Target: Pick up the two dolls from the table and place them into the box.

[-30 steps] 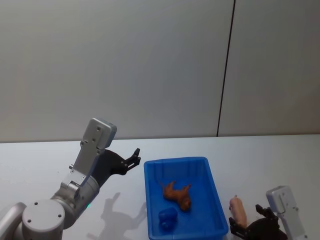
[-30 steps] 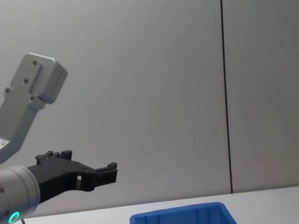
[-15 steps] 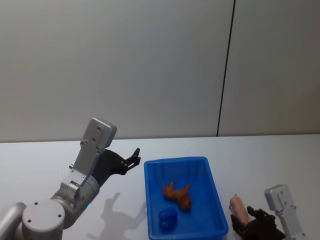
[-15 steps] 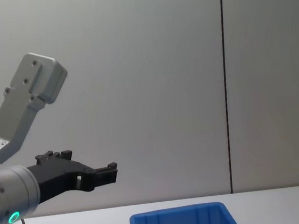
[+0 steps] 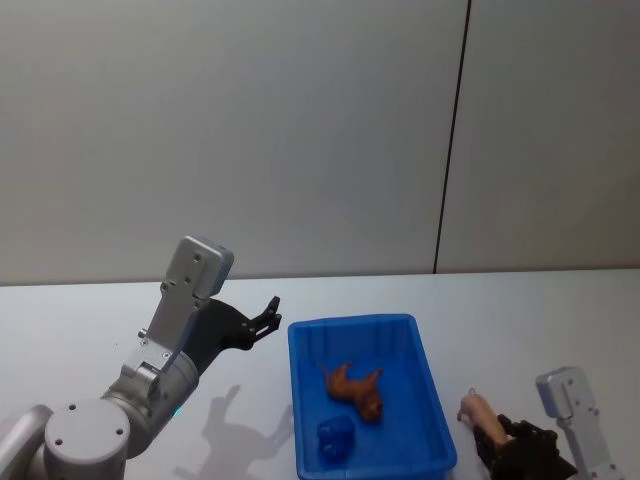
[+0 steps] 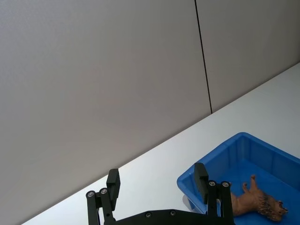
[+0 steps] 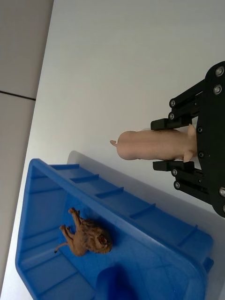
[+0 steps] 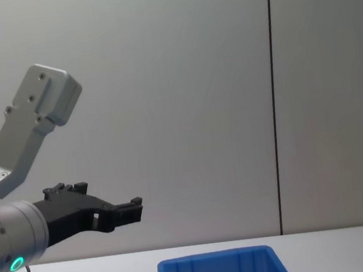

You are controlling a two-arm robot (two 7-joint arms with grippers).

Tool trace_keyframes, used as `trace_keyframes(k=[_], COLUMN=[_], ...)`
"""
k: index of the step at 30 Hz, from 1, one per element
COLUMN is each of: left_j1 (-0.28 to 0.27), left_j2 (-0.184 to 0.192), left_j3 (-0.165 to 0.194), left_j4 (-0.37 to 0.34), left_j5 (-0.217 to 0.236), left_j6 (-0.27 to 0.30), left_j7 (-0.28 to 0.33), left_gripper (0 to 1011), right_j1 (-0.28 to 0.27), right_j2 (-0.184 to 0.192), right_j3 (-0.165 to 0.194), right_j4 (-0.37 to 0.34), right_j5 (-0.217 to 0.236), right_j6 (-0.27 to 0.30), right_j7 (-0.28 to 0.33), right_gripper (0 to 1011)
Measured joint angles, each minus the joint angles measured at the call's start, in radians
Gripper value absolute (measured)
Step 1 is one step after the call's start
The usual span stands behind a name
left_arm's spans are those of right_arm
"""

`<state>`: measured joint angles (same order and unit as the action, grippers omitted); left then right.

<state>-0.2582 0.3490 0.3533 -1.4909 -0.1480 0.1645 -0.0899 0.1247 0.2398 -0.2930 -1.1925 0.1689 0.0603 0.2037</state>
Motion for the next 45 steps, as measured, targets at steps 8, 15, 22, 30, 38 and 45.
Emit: trace_keyframes(k=[8,15,22,30,38,45], left_j1=[0.0,0.0,0.0,0.0,0.0,0.0], left_j2=[0.0,0.0,0.0,0.0,0.0,0.0], left_j3=[0.0,0.0,0.0,0.0,0.0,0.0], left_j4=[0.0,0.0,0.0,0.0,0.0,0.0], left_j5=[0.0,0.0,0.0,0.0,0.0,0.0], left_j6=[0.0,0.0,0.0,0.0,0.0,0.0], left_j7=[0.0,0.0,0.0,0.0,0.0,0.0], left_gripper=[1001,1001,1001,1001,1001,1001], right_j1=[-0.012,-0.031,-0.045,-0.049,-0.034,-0.007], right_j2=[0.007,0.018,0.028,0.034,0.029,0.012], right_j3=[0.008,0.015,0.019,0.019,0.01,-0.004], right_j4=[-0.026,-0.082,-0.139,-0.194,-0.231,-0.238], right_j5=[0.011,0.007,-0.004,-0.013,-0.021,-0.033], right_j6=[0.018,0.005,-0.032,-0.081,-0.129,-0.161], right_j7=[-0.03,-0.053,-0.042,0.013,0.098,0.178], right_gripper=[371,371,371,371,371,371])
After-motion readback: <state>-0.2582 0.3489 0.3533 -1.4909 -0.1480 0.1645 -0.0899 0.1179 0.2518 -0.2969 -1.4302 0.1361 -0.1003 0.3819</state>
